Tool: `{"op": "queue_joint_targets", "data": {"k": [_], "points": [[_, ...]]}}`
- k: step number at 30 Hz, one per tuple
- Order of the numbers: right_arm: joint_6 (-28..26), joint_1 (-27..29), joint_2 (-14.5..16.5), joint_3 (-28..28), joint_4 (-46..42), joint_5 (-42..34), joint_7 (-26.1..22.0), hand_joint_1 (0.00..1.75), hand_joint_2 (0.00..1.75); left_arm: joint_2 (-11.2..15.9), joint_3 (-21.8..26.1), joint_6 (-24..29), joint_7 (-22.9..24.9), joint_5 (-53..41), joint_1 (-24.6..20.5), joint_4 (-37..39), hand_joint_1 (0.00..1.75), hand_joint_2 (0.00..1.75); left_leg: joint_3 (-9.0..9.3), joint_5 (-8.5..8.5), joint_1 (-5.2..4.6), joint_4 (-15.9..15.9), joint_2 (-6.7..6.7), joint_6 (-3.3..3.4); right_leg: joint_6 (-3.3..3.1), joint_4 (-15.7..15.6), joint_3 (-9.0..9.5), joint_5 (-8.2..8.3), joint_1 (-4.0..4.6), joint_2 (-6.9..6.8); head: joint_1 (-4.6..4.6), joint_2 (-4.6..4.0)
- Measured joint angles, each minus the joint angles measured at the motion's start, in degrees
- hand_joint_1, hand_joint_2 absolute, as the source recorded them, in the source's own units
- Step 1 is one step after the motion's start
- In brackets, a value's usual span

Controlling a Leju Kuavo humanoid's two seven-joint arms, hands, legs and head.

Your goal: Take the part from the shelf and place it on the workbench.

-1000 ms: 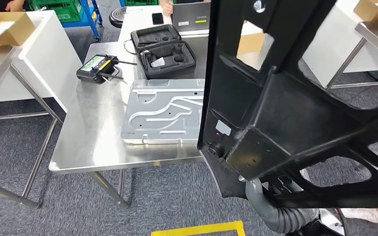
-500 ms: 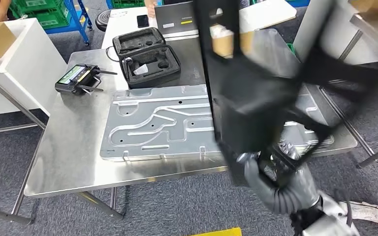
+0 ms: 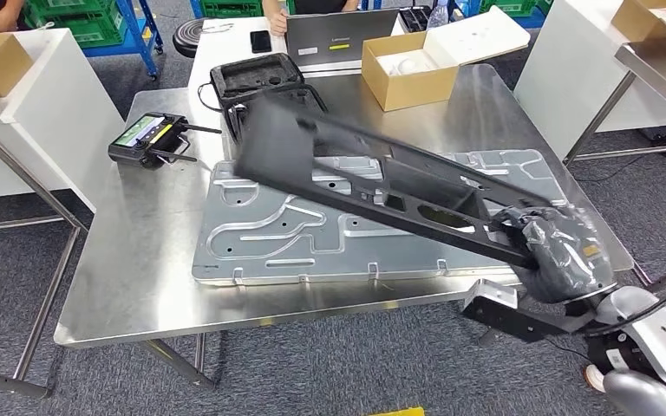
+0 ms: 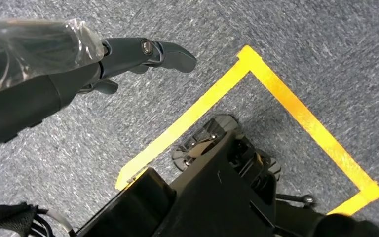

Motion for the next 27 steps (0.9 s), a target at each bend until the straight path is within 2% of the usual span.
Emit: {"op": "queue_joint_targets", "data": {"k": [1, 3, 4, 6, 8, 9, 11, 12, 13, 14, 15, 17, 18, 19, 20, 23, 24, 25, 27], "points": [[0.8, 0.3, -0.7, -0.8, 1.1, 0.9, 0.2, 1.75, 1.75, 0.0, -0.2, -0.2, 0.0, -0.2, -0.1, 0.0, 0.00, 1.75, 0.04, -0.33, 0.03, 0.3, -0.03, -0.29, 0.29, -4.3, 2.09, 1.75, -0.24, -0.09, 0.01, 0.00], [2.7, 0.7, -1.9, -2.2, 3.4, 2.0, 0.6, 1.75, 1.75, 0.0, -0.5, -0.6, 0.1, -0.7, -0.5, 0.0, 0.00, 1.75, -0.14, -1.05, -0.16, 1.0, -0.11, -0.87, 0.09, -10.3, 5.02, 3.76, -0.48, 0.01, -0.02, 0.00], [3.8, 0.9, -2.5, -2.9, 4.8, 2.4, 0.8, 1.75, 1.75, 0.1, -0.7, -0.9, 0.1, -1.0, -0.7, 0.0, 0.00, 1.75, -0.25, -1.29, -0.32, 1.3, -0.13, -1.07, -0.25, -11.3, 5.45, 3.79, -0.48, 0.10, -0.04, 0.00], [5.9, 1.1, -3.6, -4.0, 7.8, 3.1, 1.0, 1.75, 1.75, 0.1, -1.3, -1.5, 0.3, -1.7, -0.9, 0.0, 0.00, 1.75, -0.32, -1.49, -0.40, 1.4, -0.16, -1.17, -1.08, -11.2, 5.31, 3.74, -0.45, 0.25, -0.10, 0.00], [7.9, 0.8, -4.7, -4.7, 10.8, 3.5, 1.0, 1.75, 1.75, 0.1, -1.8, -2.0, 0.7, -2.3, -1.1, 0.0, 0.00, 1.75, -0.99, -2.60, -0.26, 3.1, -0.12, -1.63, -1.58, -11.2, 5.32, 3.72, -0.56, 0.22, -0.12, 0.00], [9.1, 0.2, -5.1, -4.9, 12.3, 3.7, 1.0, 1.75, 1.75, 0.1, -2.1, -2.3, 1.0, -2.7, -1.3, 0.0, 0.00, 1.75, -2.22, -3.97, -0.11, 5.7, -0.10, -2.00, -1.77, -11.2, 5.32, 3.72, -0.65, 0.19, -0.11, 0.00], [11.5, -1.7, -5.9, -4.7, 15.6, 4.3, 1.0, 1.75, 1.75, 0.0, -2.7, -2.8, 1.5, -3.3, -1.6, 0.0, 0.00, 1.75, -6.30, -7.39, 0.22, 13.7, -0.08, -2.61, -1.93, -11.3, 5.28, 3.69, -0.67, 0.17, -0.15, 0.00], [12.5, -2.9, -6.1, -4.5, 17.1, 4.8, 1.0, 1.75, 1.75, 0.0, -3.0, -3.0, 1.7, -3.6, -1.9, 0.0, 0.00, 1.75, -8.36, -8.52, 0.34, 17.4, -0.08, -2.72, -1.96, -11.3, 5.27, 3.66, -0.66, 0.17, -0.14, 0.00], [13.4, -4.2, -6.2, -4.1, 18.5, 5.2, 1.0, 1.75, 1.75, 0.0, -3.3, -3.2, 1.8, -3.9, -2.1, 0.0, 0.00, 1.75, -9.62, -8.58, 0.38, 19.2, -0.09, -2.66, -1.98, -11.3, 5.30, 3.63, -0.63, 0.17, -0.14, 0.00], [14.0, -5.5, -6.3, -3.6, 19.9, 5.6, 1.0, 1.75, 1.75, 0.0, -3.5, -3.4, 1.9, -4.2, -2.4, 0.0, 0.00, 1.75, -9.79, -7.50, 0.32, 18.7, -0.09, -2.45, -1.98, -11.3, 5.36, 3.61, -0.57, 0.22, -0.14, 0.00], [14.5, -6.9, -6.3, -3.1, 21.1, 6.0, 0.9, 1.75, 1.75, 0.0, -3.8, -3.6, 2.1, -4.5, -2.6, 0.0, 0.00, 1.75, -8.88, -5.47, 0.19, 15.9, -0.11, -2.07, -1.98, -11.3, 5.43, 3.59, -0.49, 0.29, -0.14, 0.00], [15.3, -10.3, -6.3, -1.7, 23.4, 7.2, 0.7, 1.75, 1.75, -0.1, -4.5, -3.8, 2.5, -5.1, -3.0, 0.0, 0.00, 1.75, -5.40, -1.01, -0.37, 7.2, -0.06, -0.71, -1.94, -11.3, 5.52, 3.56, -0.33, 0.46, -0.12, 0.00], [15.6, -12.1, -6.2, -0.7, 24.5, 7.9, 0.5, 1.75, 1.75, -0.1, -4.8, -3.9, 2.6, -5.4, -3.2, 0.0, 0.00, 1.75, -4.11, 0.29, -0.65, 3.9, 0.09, -0.19, -1.84, -11.4, 5.51, 3.59, -0.32, 0.52, -0.11, 0.00], [16.0, -14.0, -6.1, 0.4, 25.6, 8.7, 0.4, 1.75, 1.75, -0.1, -5.0, -4.1, 2.7, -5.6, -3.4, 0.0, 0.00, 1.75, -3.44, 0.89, -0.93, 2.0, 0.24, 0.13, -1.71, -11.5, 5.47, 3.61, -0.36, 0.57, -0.10, 0.00], [16.2, -15.7, -5.9, 1.5, 26.6, 9.4, 0.2, 1.75, 1.75, -0.2, -5.3, -4.2, 2.8, -5.8, -3.7, 0.0, 0.00, 1.75, -3.34, 0.85, -1.11, 1.5, 0.37, 0.18, -1.49, -11.6, 5.45, 3.66, -0.40, 0.56, -0.08, 0.00], [16.5, -19.5, -5.5, 4.3, 28.4, 11.0, -0.3, 1.75, 1.75, -0.5, -6.0, -4.4, 2.9, -6.4, -4.1, 0.0, 0.00, 1.75, -3.08, 1.45, -0.98, 0.5, 0.35, -0.03, -0.78, -11.5, 5.36, 3.42, -0.51, 0.37, -0.06, 0.00], [16.6, -20.9, -5.2, 5.4, 29.1, 11.3, -0.5, 1.31, 1.31, -0.6, -6.2, -4.4, 2.9, -6.5, -4.2, 0.0, 0.00, 1.75, -2.88, 1.73, -0.81, 0.1, 0.34, -0.03, -0.64, -10.0, 4.66, 2.41, -0.49, 0.28, -0.03, 0.00], [16.7, -22.8, -4.8, 6.7, 29.8, 11.6, -0.6, 0.87, 0.87, -0.7, -6.4, -4.4, 3.0, -6.7, -4.2, 0.0, 0.00, 1.75, -2.72, 1.92, -0.69, -0.1, 0.36, 0.02, -0.57, -7.1, 3.30, 0.83, -0.53, 0.20, -0.01, 0.00], [17.0, -26.7, -3.9, 9.8, 31.1, 12.1, -0.8, 0.00, 0.00, -1.0, -7.0, -4.4, 3.0, -7.1, -4.5, 0.0, 0.00, 1.75, -2.64, 1.97, -0.64, -0.2, 0.43, 0.18, -0.42, 1.0, -0.65, -2.61, -0.50, 0.13, -0.01, 0.00]]}}
